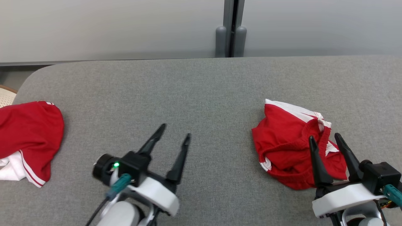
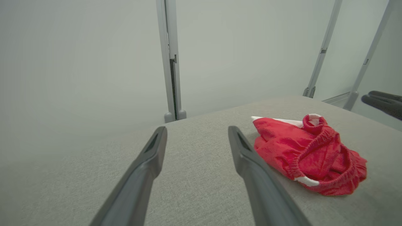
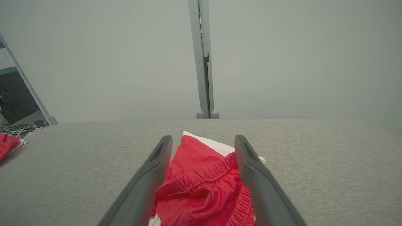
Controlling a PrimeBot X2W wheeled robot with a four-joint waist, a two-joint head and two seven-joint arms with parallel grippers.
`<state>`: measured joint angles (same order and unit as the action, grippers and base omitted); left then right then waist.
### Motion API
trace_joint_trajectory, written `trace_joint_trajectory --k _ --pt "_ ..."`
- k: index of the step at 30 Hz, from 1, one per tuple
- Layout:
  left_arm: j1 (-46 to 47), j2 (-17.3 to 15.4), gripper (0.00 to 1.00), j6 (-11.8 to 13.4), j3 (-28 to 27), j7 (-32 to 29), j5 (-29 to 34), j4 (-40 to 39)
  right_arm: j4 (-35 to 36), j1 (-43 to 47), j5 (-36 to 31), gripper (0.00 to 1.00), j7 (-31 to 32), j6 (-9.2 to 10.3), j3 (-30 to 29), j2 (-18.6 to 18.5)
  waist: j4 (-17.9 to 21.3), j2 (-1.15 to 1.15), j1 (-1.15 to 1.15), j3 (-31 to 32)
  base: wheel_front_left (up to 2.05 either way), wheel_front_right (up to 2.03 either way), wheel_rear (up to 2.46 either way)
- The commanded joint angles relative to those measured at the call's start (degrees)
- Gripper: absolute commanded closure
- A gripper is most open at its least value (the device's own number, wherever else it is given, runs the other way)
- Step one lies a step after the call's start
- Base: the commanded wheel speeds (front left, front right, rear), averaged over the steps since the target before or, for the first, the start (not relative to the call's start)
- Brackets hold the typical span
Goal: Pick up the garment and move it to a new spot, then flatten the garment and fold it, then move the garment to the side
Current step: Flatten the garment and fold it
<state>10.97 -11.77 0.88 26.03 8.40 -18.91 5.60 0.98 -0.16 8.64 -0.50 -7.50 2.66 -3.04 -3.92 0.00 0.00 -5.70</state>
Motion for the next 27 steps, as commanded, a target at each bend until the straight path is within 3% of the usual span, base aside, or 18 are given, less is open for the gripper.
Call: trace_joint_trajectory --k 1,9,18,19,20,27 --pt "2.0 0.9 0.0 -1.1 1.6 -0.7 0.9 0.0 0.4 -1.0 0.1 0.0 0.2 0.02 -0.1 -0.1 0.4 0.0 0.0 -1.3 0.0 0.0 0.0" --pt "12.5 7.3 0.0 -6.5 13.6 -4.8 2.6 5.8 0.5 -3.5 0.0 0.0 0.0 0.02 0.5 -0.1 4.2 0.0 0.0 -6.6 0.0 0.0 0.0" --pt "21.5 8.8 0.0 -7.5 21.3 -6.1 -2.5 19.3 -1.1 -6.4 1.0 0.0 -1.6 0.02 1.1 0.0 9.8 0.0 0.0 -11.6 0.0 0.0 0.0" --pt "22.1 8.8 0.3 -7.2 21.8 -5.8 -3.5 20.5 -1.3 -6.7 1.2 0.0 -1.8 0.02 1.1 0.1 10.1 0.0 0.0 -12.0 0.0 0.0 0.0" --pt "23.1 8.7 1.0 -6.8 22.9 -5.6 -4.9 22.5 -1.7 -6.9 1.5 0.0 -2.3 0.02 0.8 0.1 10.5 0.0 0.0 -12.6 0.0 0.0 0.0" --pt "24.0 8.7 1.0 -5.1 23.9 -0.8 -6.9 25.4 -2.9 -7.2 2.7 0.0 -3.3 0.02 0.3 0.1 10.1 0.0 0.0 -12.9 0.0 0.0 0.0"
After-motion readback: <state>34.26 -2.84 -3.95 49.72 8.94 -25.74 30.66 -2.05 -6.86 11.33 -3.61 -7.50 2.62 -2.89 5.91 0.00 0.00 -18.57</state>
